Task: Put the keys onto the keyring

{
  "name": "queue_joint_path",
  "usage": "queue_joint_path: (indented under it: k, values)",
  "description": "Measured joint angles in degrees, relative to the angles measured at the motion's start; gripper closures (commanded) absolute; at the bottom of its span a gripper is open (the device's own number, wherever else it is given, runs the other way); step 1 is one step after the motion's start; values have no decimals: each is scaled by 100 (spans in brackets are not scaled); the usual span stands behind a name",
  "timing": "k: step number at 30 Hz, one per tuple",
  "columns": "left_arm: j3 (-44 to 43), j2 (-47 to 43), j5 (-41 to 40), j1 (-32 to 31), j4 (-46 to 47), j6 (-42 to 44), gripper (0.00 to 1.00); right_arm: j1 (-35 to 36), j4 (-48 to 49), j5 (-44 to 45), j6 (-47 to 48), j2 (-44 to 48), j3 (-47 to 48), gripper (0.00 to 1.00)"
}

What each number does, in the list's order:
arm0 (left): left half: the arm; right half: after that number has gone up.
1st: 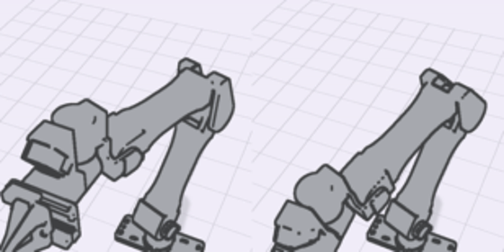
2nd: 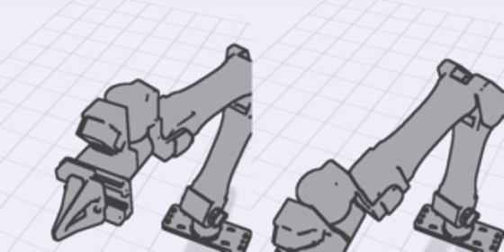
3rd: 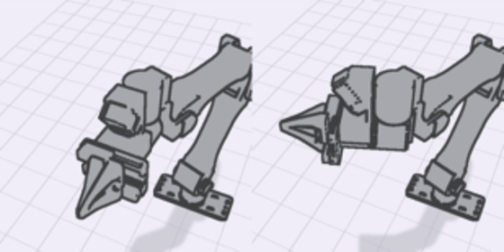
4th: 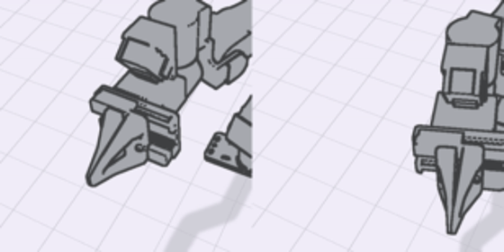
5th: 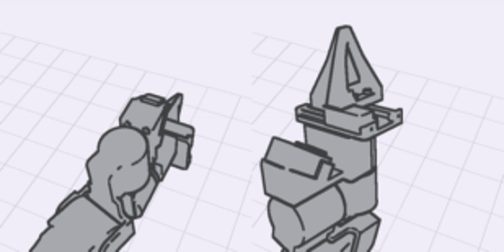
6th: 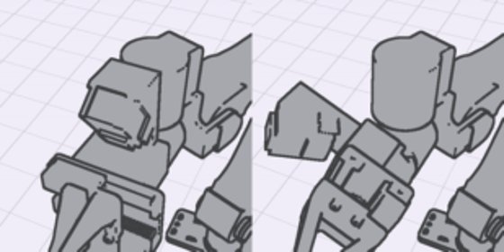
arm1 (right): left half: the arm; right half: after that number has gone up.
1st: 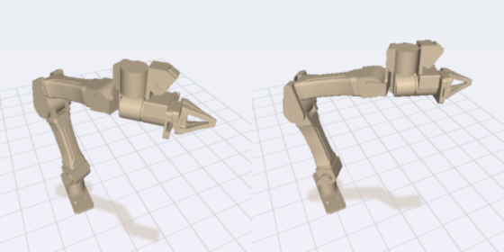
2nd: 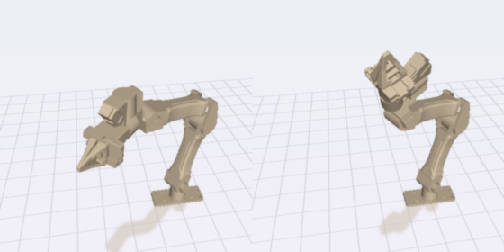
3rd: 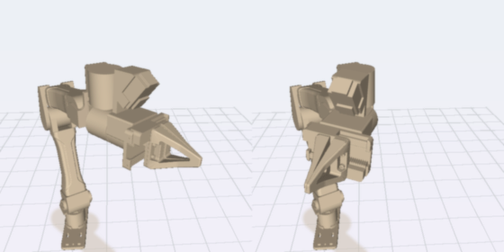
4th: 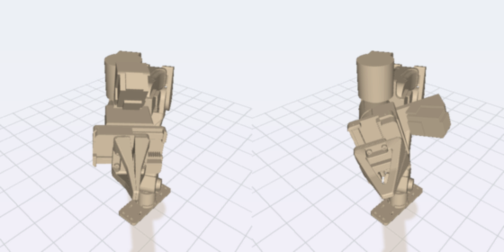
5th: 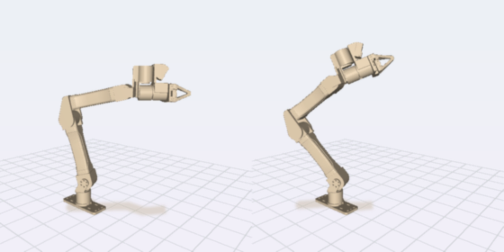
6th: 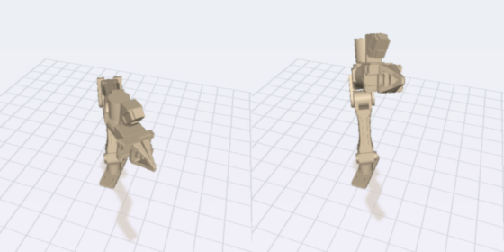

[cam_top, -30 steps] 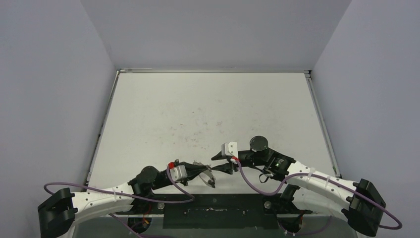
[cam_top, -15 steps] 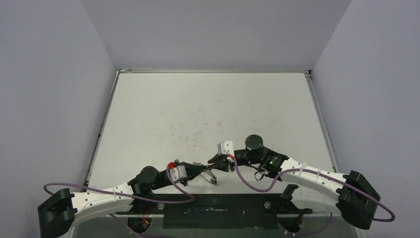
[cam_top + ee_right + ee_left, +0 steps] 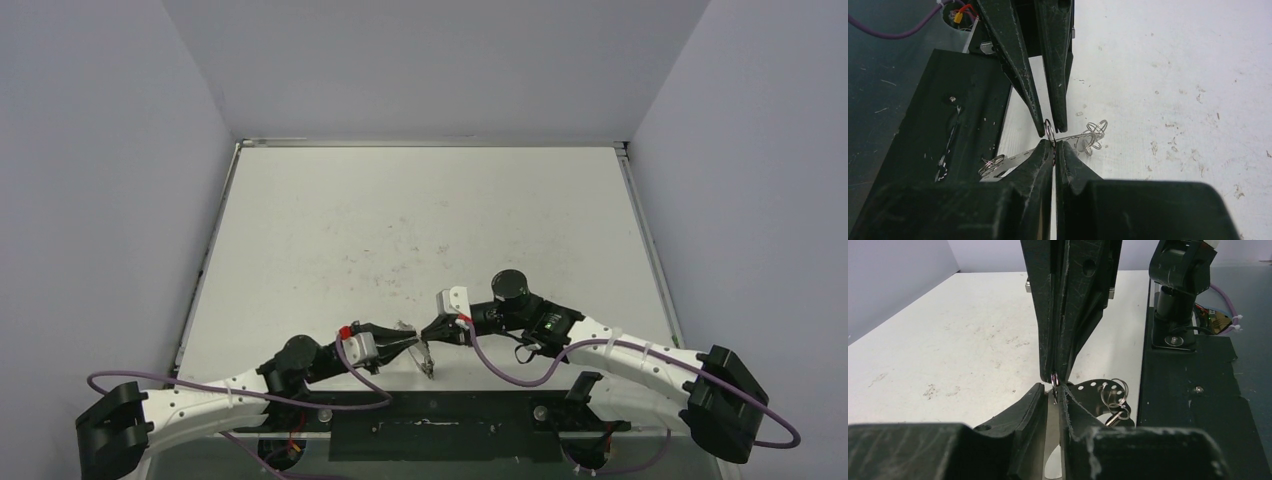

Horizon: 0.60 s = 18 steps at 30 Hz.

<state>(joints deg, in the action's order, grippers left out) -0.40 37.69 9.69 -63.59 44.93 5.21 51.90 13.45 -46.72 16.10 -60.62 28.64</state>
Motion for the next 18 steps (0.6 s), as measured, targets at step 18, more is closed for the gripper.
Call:
queue_joint_path:
  k: [18]
  values:
    - [-269,262,-592,0,-933,155,70,697,-3320,1967,433,-708,1180,100]
